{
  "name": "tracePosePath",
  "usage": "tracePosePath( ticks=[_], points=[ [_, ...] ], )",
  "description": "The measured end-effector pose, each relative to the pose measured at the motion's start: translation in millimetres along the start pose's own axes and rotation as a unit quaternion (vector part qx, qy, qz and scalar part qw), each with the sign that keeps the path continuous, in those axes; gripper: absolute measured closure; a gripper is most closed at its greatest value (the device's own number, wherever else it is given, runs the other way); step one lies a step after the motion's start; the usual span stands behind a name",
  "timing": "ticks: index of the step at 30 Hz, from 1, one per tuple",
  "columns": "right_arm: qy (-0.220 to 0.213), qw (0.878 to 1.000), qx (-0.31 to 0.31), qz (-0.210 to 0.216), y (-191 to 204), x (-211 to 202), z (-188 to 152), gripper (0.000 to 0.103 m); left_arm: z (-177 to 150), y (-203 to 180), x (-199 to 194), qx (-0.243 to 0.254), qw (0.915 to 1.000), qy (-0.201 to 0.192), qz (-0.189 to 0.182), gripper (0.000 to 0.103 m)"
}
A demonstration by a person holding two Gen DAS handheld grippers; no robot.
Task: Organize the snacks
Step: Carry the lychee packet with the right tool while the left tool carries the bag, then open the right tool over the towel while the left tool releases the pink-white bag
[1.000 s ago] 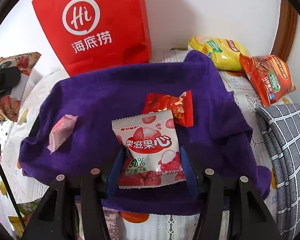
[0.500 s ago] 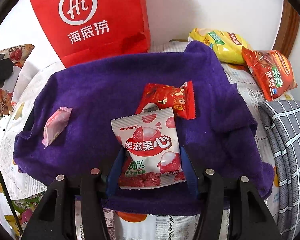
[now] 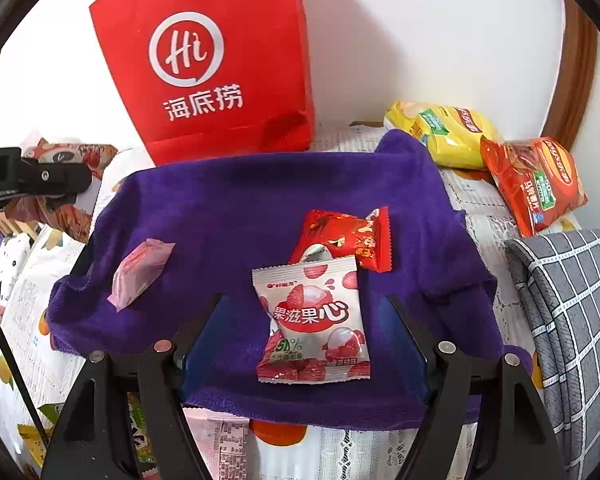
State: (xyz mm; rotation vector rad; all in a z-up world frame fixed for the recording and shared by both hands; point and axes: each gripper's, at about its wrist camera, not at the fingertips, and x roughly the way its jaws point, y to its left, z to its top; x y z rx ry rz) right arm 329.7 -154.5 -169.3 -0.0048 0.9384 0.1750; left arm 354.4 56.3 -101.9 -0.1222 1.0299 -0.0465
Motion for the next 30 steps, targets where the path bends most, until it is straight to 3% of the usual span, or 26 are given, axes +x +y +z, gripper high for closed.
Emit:
tracePosePath(
  ticks=[8, 20, 30],
  points=[
    [0.002, 1.0, 0.024, 0.012, -4, 2, -2, 0.027, -5, -7, 22, 0.009, 0.9995, 0.028, 0.009, 0.047],
    [-0.041, 0.993, 0.099, 0.039, -27, -21, 6, 0.027, -12, -19, 30, 0.025, 0.9984, 0.044, 0.026, 0.047],
    [-0.034, 0.994, 0.097, 0.037, -26, -17, 5, 0.027, -14, -23, 38, 0.031, 0.9967, 0.064, 0.038, 0.046]
  ],
)
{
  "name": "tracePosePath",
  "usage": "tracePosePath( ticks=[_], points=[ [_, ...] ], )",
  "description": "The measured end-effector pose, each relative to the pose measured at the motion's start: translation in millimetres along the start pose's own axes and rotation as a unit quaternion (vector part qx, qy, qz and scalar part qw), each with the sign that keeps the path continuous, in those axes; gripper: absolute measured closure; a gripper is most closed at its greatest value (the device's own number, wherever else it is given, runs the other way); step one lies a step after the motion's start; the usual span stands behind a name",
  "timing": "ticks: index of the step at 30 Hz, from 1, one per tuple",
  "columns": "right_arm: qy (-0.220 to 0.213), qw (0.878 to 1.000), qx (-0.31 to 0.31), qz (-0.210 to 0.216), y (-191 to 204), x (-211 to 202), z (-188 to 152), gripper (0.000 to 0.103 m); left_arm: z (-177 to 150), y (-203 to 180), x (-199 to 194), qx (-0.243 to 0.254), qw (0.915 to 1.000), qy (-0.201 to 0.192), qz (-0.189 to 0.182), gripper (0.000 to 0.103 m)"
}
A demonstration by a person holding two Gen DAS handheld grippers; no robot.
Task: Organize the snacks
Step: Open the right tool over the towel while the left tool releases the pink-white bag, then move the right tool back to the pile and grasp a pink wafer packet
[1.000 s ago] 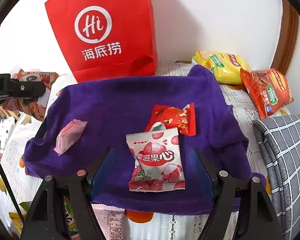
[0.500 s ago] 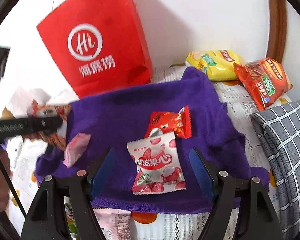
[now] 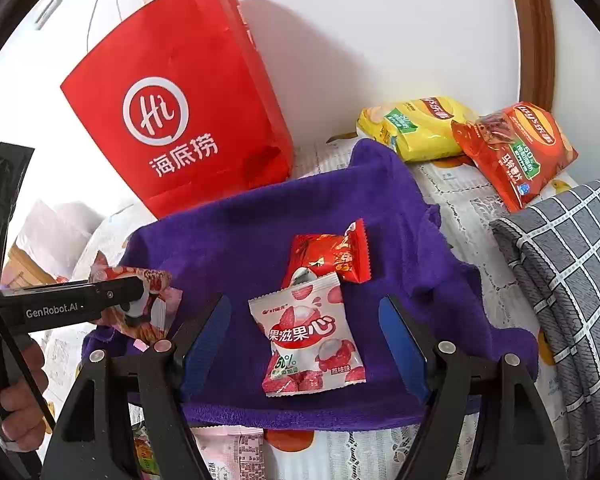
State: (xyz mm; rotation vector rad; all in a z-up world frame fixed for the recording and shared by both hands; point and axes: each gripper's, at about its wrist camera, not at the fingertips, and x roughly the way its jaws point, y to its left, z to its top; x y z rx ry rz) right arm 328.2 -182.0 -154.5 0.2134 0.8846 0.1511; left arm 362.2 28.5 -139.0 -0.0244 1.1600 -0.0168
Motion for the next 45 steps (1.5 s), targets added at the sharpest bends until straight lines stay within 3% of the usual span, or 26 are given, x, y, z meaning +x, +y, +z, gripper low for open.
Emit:
tracePosePath(
  ticks=[5, 10, 20, 27, 31, 37, 41, 45],
  points=[
    [-0.008, 1.0, -0.012, -0.007, 3, -2, -1, 0.027, 1, 0, -7, 0.002, 0.9999, -0.011, -0.001, 0.034],
    [-0.011, 1.0, -0.012, -0.006, 3, -3, 0, 0.027, 2, 1, -26, 0.003, 0.9992, -0.039, -0.007, 0.029],
    [-0.021, 0.999, -0.023, -0.007, 9, -20, -9, 0.027, 2, 8, -55, -0.007, 0.9975, -0.063, -0.031, 0.029],
    [-0.008, 1.0, -0.026, 0.004, 8, -56, -51, 0.027, 0, 12, -72, -0.011, 0.9962, -0.068, -0.054, 0.029],
    [0.002, 0.998, -0.048, -0.033, 8, -75, -71, 0.027, -3, 8, -83, -0.001, 0.9947, -0.073, -0.073, 0.029],
    [0.027, 0.998, -0.05, -0.037, 1, -92, -103, 0.027, -9, -4, -97, 0.019, 0.9923, -0.087, -0.086, 0.029],
    [0.033, 0.998, -0.044, -0.037, 7, -87, -107, 0.027, -11, -10, -104, 0.029, 0.9912, -0.092, -0.091, 0.029],
    [0.045, 0.998, -0.046, -0.01, 20, -72, -99, 0.027, -11, -8, -107, 0.029, 0.9905, -0.098, -0.092, 0.029]
  ],
)
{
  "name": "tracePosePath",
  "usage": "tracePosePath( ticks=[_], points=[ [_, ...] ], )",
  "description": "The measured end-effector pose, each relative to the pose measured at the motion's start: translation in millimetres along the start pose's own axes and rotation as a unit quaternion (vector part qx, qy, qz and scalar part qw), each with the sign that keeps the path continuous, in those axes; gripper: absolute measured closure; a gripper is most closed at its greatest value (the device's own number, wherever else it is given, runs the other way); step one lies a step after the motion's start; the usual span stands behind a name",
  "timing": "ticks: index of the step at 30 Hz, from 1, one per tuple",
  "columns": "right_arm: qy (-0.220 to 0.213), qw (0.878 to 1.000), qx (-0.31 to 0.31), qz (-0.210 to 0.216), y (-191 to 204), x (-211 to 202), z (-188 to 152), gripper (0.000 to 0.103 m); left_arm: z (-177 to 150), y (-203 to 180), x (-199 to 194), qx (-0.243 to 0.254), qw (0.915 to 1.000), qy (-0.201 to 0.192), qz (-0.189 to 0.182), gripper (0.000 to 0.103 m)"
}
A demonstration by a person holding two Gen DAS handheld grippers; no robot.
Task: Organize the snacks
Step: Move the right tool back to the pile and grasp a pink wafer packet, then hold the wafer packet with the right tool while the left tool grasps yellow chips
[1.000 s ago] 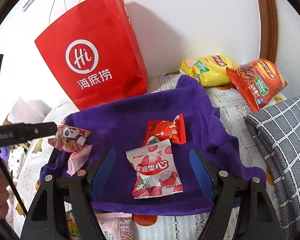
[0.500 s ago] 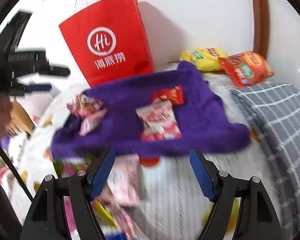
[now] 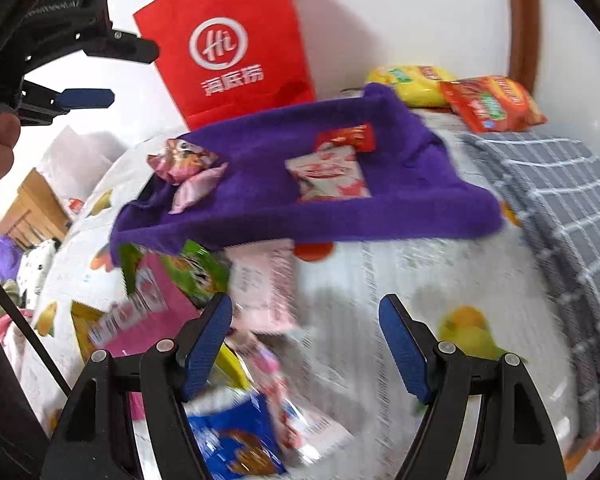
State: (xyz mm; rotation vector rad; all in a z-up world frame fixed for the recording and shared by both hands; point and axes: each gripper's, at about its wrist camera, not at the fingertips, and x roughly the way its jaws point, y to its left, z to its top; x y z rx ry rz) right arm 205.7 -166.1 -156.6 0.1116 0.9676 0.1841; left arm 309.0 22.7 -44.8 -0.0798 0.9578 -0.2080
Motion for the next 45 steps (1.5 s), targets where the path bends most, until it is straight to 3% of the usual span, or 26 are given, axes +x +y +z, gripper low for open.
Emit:
tracePosePath(
  ticks=[11, 12, 13, 14, 15, 17, 22, 25, 30, 32, 34, 38, 43, 45],
  points=[
    [0.047, 0.999, 0.002, 0.013, 10, 52, 13, 0.034, 6, 21, -3, -0.037, 0.9993, -0.007, -0.002, 0.029],
    [0.048, 0.999, 0.0, 0.013, 11, 53, 14, 0.04, 6, 22, -4, -0.038, 0.9992, -0.007, -0.002, 0.029],
    [0.047, 0.999, -0.001, 0.018, 12, 53, 14, 0.054, 6, 23, -4, -0.039, 0.9992, -0.008, -0.002, 0.029],
    [0.048, 0.998, -0.001, 0.03, 12, 53, 14, 0.062, 6, 23, -4, -0.04, 0.9992, -0.008, -0.001, 0.029],
    [0.054, 0.997, 0.001, 0.048, 12, 54, 14, 0.064, 6, 23, -3, -0.04, 0.9992, -0.007, -0.001, 0.029],
    [0.054, 0.998, 0.001, 0.039, 11, 51, 14, 0.067, 6, 23, -4, -0.039, 0.9992, -0.007, -0.001, 0.029],
    [0.045, 0.999, 0.003, 0.013, 1, 40, 14, 0.066, 4, 19, -4, -0.032, 0.9995, -0.009, 0.001, 0.029],
    [0.055, 0.998, 0.006, -0.002, -6, 43, 14, 0.057, 4, 15, -4, -0.027, 0.9996, -0.009, 0.001, 0.029],
    [0.036, 0.999, -0.007, -0.018, 0, 47, 14, 0.056, 3, 12, -3, -0.022, 0.9997, -0.006, 0.002, 0.029],
    [0.03, 0.998, -0.03, -0.038, 8, 49, 12, 0.056, 3, 13, -3, -0.022, 0.9997, -0.005, 0.003, 0.029],
    [0.027, 0.996, -0.055, -0.062, 13, 50, 10, 0.065, 3, 15, -4, -0.025, 0.9997, -0.007, 0.005, 0.029],
    [0.03, 0.997, -0.03, -0.068, -10, 37, 7, 0.066, 4, 17, -7, -0.024, 0.9996, -0.013, 0.008, 0.029],
    [0.021, 0.991, -0.034, -0.126, -41, 25, -5, 0.065, 3, 14, -8, -0.024, 0.9994, -0.02, 0.014, 0.029],
    [0.004, 0.994, -0.02, -0.111, -51, 24, -9, 0.065, 2, 9, -4, -0.018, 0.9995, -0.02, 0.019, 0.029]
  ],
)
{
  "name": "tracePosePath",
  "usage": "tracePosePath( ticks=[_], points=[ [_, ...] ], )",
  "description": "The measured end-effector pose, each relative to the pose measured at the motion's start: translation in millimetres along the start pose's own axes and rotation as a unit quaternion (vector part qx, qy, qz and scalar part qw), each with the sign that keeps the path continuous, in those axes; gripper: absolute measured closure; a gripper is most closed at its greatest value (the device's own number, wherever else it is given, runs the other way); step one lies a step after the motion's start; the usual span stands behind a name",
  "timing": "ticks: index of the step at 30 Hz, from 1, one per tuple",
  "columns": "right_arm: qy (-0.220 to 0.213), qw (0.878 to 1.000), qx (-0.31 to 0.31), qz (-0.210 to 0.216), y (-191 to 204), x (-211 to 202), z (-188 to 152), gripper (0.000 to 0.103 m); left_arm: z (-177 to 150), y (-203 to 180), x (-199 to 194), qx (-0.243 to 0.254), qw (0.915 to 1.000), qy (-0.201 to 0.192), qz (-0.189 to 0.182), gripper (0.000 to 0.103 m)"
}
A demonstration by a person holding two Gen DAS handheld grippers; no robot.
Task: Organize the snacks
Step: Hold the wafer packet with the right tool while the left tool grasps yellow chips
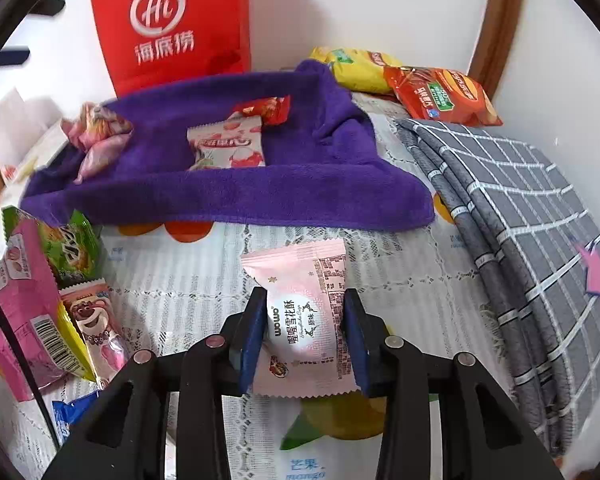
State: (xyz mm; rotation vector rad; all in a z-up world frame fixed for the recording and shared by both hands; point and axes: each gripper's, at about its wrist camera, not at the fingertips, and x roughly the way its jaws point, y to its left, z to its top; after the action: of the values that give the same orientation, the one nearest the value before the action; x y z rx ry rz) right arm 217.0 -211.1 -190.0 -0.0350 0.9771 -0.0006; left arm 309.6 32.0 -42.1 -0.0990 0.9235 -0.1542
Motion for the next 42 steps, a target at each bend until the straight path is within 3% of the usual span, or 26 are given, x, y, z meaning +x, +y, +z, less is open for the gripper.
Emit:
tracePosePath(
  ticks=[5, 11, 14, 20, 25, 28, 42],
  points=[
    [-0.008, 1.0, -0.003, -0.012, 1, 3, -1, 0.063, -6, -16, 10, 0.026, 0.9995, 0.012, 0.013, 0.029],
    [-0.007, 1.0, 0.015, 0.01, -6, 2, -2, 0.063, -14, -18, -3, 0.028, 0.9996, 0.006, 0.008, 0.029],
    [-0.007, 1.0, 0.007, 0.002, -3, 2, -3, 0.062, -25, -17, -12, 0.03, 0.9994, 0.006, 0.014, 0.029],
    [-0.007, 1.0, 0.014, 0.01, -5, 1, -3, 0.062, -74, 6, -22, 0.025, 0.999, 0.015, 0.032, 0.029],
    [-0.008, 1.0, 0.015, 0.012, -6, 2, -4, 0.062, -120, 39, -12, -0.034, 0.9969, 0.071, -0.004, 0.031],
    [-0.008, 1.0, 0.024, 0.017, -9, 1, -4, 0.062, -142, 45, -13, -0.043, 0.9959, 0.08, 0.005, 0.031],
    [-0.013, 0.998, 0.064, 0.024, -19, 0, -6, 0.062, -193, 45, 2, -0.053, 0.9921, 0.112, 0.019, 0.031]
  ],
)
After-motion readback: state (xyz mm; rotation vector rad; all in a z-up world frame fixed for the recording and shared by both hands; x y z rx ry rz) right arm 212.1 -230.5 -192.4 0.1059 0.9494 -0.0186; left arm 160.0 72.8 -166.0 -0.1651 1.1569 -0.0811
